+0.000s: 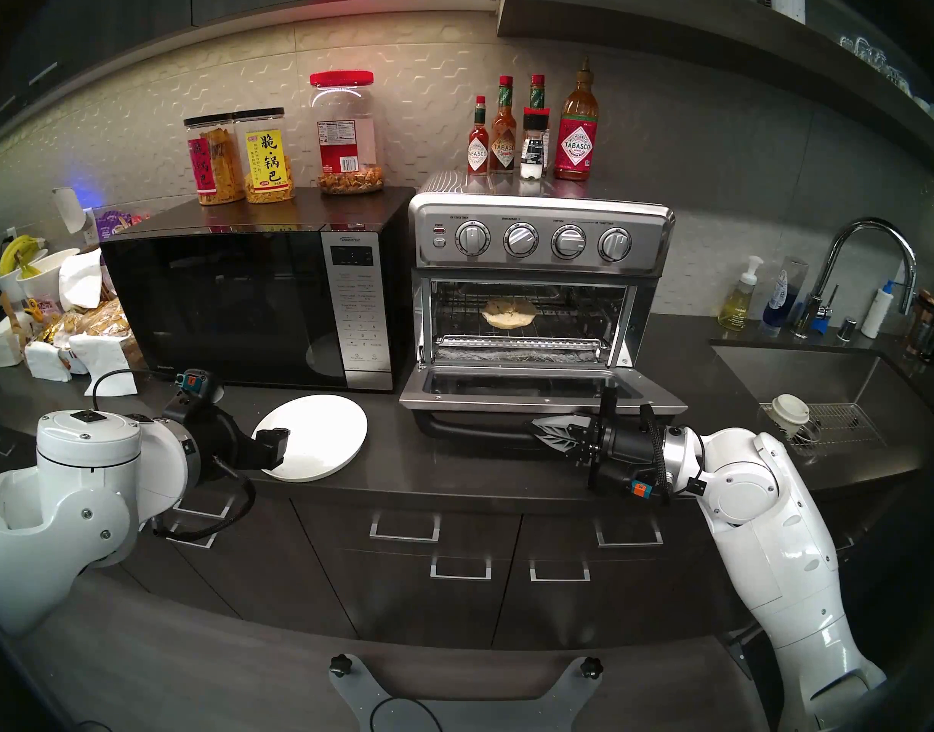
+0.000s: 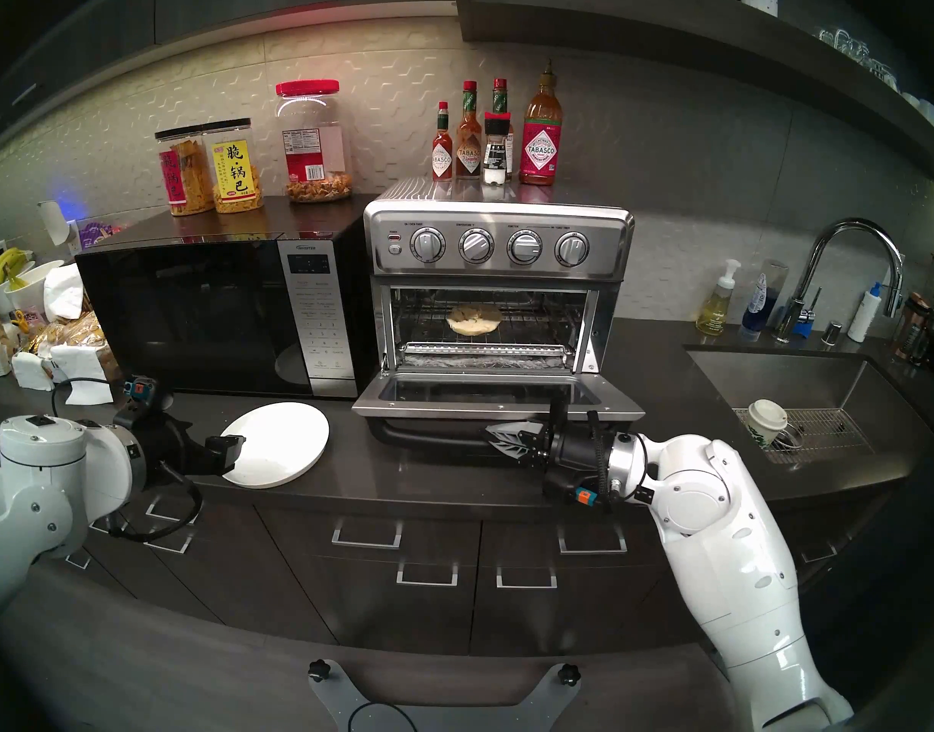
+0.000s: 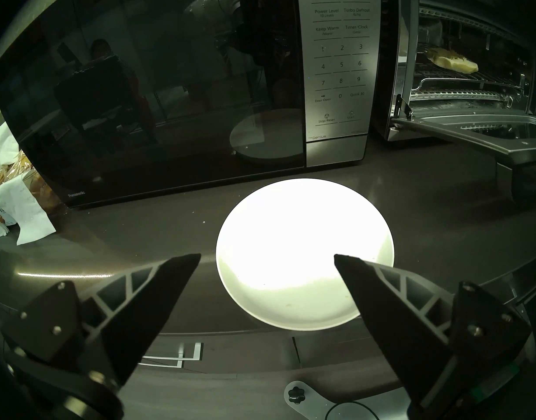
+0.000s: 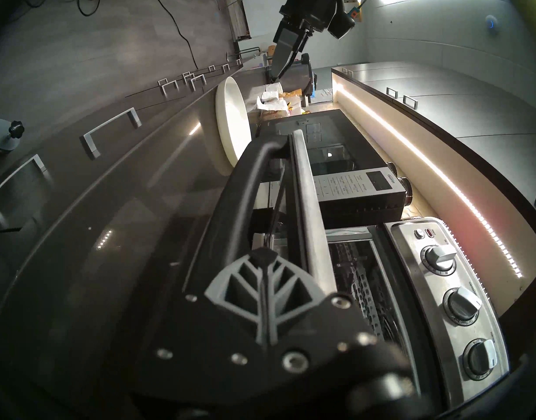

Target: Open the oven and place the bagel inside on the rack

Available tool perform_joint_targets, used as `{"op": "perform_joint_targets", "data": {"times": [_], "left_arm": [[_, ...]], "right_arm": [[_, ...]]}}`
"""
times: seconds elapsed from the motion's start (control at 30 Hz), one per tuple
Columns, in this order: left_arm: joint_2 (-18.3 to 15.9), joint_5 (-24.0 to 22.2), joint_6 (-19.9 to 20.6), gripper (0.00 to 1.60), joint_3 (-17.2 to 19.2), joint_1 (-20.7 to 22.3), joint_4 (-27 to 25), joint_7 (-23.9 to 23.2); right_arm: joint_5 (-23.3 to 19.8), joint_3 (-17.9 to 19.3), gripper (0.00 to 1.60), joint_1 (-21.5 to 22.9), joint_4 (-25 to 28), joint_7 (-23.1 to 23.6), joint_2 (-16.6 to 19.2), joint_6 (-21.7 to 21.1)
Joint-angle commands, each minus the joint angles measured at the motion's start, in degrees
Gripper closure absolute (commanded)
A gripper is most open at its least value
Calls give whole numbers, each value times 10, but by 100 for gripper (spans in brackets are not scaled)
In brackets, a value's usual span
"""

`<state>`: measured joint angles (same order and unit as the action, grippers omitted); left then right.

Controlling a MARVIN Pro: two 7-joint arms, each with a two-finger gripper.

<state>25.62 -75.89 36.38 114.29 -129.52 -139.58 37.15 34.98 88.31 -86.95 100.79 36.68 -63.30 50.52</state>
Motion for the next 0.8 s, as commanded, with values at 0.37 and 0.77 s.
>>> {"op": "perform_joint_targets", "data": {"times": [0.37,0.77], "left_arm": [[3,4,1,0,2,4,-4,0],[5,7,1,0,0,6,-4,-1]], "right_arm": [[-28,46,160,83,1,16,-3,-48],[-27,30,160,140,-25,32,-11,-71]]}}
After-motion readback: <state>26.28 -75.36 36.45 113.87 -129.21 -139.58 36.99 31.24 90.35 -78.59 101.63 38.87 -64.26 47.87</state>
